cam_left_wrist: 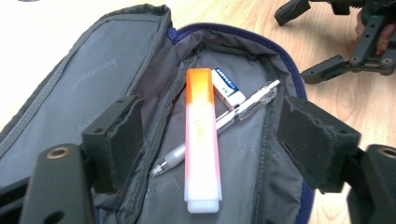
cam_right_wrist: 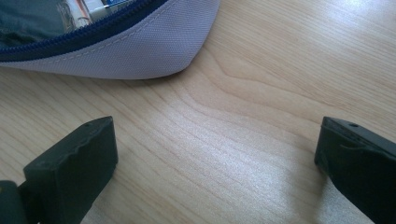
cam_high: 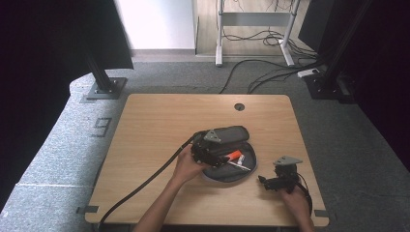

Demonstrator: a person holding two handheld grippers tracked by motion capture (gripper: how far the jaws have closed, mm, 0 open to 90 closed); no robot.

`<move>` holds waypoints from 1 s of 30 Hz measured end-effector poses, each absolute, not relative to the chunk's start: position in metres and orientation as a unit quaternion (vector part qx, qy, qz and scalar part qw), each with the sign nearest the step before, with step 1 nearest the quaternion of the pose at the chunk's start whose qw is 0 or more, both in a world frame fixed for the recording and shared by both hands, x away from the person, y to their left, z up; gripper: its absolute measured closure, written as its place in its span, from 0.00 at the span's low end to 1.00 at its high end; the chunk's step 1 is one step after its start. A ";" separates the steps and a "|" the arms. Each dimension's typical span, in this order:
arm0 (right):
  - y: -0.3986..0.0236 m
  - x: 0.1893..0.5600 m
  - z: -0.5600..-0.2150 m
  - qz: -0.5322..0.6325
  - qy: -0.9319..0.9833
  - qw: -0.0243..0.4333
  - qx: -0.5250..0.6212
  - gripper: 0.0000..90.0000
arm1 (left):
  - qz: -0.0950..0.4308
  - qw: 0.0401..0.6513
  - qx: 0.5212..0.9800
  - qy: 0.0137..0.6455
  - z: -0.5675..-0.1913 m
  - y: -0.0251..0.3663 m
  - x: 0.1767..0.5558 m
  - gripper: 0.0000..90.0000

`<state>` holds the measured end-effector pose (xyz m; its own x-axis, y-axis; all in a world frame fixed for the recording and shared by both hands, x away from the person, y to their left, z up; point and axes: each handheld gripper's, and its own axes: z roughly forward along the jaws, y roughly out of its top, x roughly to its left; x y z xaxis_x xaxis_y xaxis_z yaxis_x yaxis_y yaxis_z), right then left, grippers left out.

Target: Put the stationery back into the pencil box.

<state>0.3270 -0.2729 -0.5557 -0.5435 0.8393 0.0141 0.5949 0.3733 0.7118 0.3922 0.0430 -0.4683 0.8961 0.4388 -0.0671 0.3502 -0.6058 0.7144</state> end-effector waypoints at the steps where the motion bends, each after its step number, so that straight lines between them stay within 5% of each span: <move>1: -0.273 0.327 -0.556 0.342 0.809 0.179 0.443 0.00 | 0.057 0.387 0.893 0.222 -0.467 0.044 0.392 0.24; 30: -0.273 0.327 -0.556 0.342 0.809 0.179 0.443 0.00 | 0.098 0.411 0.871 0.252 -0.447 0.125 0.367 0.14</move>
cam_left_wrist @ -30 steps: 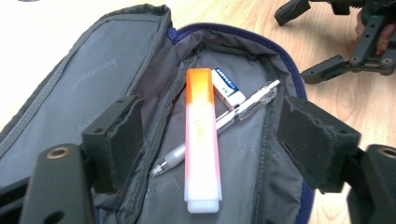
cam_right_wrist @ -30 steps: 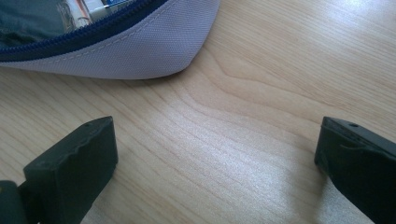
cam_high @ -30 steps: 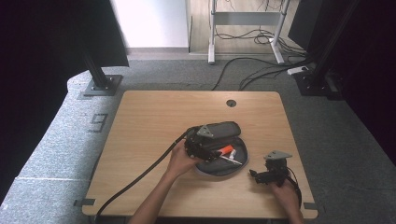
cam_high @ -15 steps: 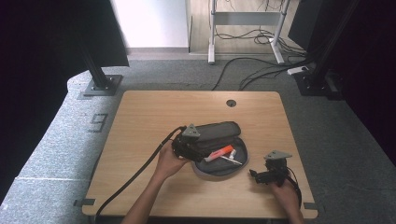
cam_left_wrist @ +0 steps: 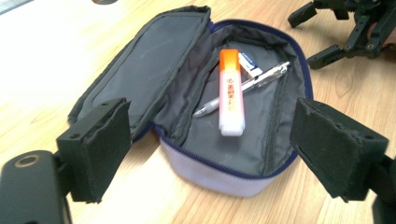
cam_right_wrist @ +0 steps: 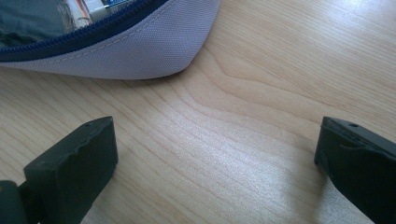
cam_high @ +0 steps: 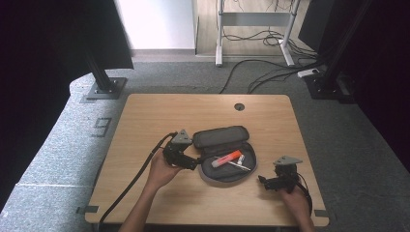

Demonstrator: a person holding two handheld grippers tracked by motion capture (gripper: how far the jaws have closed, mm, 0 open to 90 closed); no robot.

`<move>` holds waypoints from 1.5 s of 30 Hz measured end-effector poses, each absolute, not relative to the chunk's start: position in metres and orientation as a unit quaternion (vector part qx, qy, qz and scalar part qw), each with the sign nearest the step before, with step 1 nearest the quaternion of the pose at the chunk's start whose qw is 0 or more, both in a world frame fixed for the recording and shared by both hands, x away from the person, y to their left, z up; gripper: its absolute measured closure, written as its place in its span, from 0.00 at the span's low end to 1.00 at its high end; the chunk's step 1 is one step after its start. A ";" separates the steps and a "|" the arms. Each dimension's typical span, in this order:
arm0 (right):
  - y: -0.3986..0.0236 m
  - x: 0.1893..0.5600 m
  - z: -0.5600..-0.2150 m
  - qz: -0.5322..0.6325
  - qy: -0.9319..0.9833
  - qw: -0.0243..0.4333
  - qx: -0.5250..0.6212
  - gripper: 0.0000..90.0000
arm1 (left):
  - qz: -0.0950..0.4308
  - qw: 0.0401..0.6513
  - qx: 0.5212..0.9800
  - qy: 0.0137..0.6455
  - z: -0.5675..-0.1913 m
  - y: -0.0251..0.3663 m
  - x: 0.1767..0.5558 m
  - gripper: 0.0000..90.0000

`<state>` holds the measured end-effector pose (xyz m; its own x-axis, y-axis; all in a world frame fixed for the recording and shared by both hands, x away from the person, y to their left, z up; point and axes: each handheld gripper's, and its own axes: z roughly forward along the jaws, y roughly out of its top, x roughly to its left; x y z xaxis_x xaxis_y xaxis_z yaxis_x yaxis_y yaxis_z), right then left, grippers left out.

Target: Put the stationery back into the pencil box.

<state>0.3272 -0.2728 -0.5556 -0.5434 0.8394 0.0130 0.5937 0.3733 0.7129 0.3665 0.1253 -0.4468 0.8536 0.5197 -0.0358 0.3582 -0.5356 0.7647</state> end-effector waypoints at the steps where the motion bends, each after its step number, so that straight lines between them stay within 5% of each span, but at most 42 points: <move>1: -0.273 0.327 -0.556 0.342 0.809 0.179 0.442 0.00 | 0.101 0.410 0.870 0.253 -0.447 0.128 0.366 0.14; 22: -0.273 0.327 -0.556 0.342 0.809 0.180 0.443 0.00 | 0.119 0.398 0.861 0.294 -0.469 0.177 0.351 0.00; 45: -0.273 0.327 -0.556 0.342 0.809 0.180 0.443 0.00 | 0.115 0.368 0.869 0.310 -0.531 0.204 0.344 0.00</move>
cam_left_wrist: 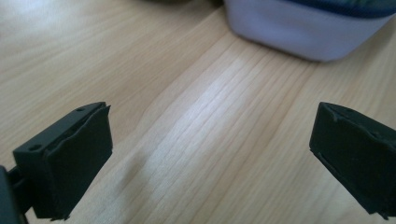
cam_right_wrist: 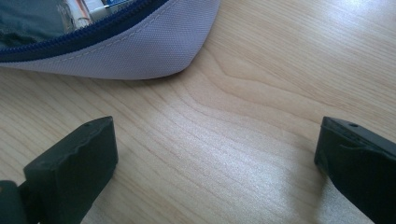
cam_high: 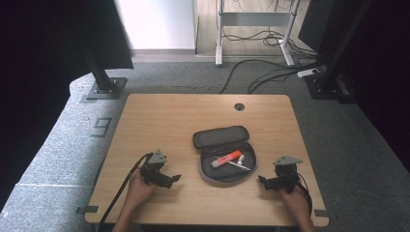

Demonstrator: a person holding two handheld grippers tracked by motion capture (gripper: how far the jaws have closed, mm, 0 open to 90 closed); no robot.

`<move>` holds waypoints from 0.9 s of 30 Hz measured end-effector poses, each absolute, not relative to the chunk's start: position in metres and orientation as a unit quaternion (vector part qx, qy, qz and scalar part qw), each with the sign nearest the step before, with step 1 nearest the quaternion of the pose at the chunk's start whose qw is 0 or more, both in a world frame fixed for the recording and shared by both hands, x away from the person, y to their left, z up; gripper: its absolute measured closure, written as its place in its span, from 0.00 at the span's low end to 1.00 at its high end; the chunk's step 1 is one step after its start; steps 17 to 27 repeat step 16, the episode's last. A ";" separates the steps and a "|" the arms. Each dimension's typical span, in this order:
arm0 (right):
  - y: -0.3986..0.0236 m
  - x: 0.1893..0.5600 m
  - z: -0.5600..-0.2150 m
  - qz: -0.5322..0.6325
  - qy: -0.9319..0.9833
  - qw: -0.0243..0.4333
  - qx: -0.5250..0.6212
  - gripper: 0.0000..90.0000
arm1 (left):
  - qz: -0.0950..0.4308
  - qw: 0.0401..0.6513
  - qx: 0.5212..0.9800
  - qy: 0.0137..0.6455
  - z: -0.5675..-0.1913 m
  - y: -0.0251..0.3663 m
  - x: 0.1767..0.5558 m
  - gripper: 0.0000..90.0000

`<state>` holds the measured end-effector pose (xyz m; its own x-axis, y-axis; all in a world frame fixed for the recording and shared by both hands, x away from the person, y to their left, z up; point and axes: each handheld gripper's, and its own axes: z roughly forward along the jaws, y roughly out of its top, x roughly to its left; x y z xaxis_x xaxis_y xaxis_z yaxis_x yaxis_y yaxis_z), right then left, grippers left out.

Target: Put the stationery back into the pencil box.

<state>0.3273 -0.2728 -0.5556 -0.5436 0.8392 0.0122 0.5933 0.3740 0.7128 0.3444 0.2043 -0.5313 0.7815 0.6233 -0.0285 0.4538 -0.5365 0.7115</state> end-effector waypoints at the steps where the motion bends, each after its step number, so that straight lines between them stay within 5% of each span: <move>1: -0.273 0.327 -0.556 0.342 0.809 0.180 0.443 0.00 | 0.115 0.366 0.870 0.310 -0.533 0.205 0.345 0.00; 27: -0.273 0.327 -0.556 0.342 0.809 0.179 0.443 0.00 | 0.115 0.331 0.879 0.322 -0.548 0.202 0.346 0.00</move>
